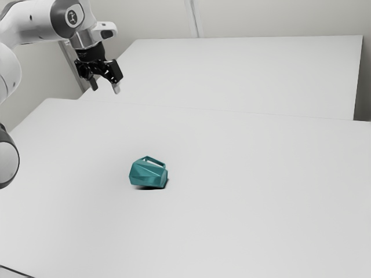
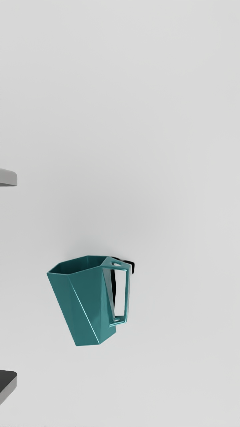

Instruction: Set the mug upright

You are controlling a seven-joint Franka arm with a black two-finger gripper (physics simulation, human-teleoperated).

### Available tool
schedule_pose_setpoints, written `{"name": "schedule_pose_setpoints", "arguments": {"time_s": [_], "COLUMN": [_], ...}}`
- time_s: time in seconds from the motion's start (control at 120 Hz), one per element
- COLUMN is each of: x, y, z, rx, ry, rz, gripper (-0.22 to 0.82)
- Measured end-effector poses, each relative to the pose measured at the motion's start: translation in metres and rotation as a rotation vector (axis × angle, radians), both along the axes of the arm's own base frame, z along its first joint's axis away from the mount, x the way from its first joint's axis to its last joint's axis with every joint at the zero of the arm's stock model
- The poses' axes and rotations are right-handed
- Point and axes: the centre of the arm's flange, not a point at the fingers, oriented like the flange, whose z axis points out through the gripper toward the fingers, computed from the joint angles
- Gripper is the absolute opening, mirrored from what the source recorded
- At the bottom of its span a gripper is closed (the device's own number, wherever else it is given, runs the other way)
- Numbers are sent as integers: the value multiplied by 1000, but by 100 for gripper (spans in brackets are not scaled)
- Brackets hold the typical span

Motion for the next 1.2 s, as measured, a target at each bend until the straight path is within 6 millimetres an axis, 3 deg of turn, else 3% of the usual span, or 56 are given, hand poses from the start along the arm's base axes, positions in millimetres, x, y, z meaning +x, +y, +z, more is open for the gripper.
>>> {"name": "schedule_pose_setpoints", "arguments": {"time_s": [0.467, 0.683, 1.067, 1.2], "x": [-4, -26, -47, -57], "y": [4, 50, 77, 77], "z": [-10, -51, -153, -192], "rx": [-21, -278, -563, -626], "ry": [24, 72, 19, -4], "rz": [37, 144, 154, 159], "gripper": [60, 60, 60, 60]}}
